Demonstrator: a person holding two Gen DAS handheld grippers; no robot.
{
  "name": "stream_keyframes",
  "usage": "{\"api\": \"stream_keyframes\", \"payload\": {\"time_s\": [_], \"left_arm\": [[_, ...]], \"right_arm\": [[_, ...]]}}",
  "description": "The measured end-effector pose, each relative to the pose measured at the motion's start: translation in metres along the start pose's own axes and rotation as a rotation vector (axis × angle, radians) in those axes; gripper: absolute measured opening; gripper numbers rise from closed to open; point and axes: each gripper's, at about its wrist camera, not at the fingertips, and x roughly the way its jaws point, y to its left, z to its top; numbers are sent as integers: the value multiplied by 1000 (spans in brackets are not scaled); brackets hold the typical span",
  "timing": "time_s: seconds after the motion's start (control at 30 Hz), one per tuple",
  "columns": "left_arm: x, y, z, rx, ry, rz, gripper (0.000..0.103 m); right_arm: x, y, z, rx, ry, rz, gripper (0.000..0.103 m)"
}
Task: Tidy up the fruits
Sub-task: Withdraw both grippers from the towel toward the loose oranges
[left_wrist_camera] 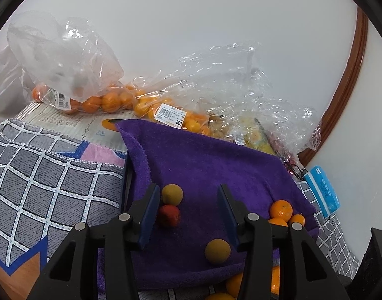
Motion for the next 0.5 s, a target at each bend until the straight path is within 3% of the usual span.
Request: {"api": "stream_keyframes", "payload": {"time_s": [0.27, 0.5], "left_arm": [[-1, -12, -3, 66, -39, 45, 45], [-4, -6, 1, 37, -55, 39, 45]], "right_arm": [[1, -8, 1, 36, 8, 23, 44], [-7, -3, -1, 16, -41, 22, 44]]}}
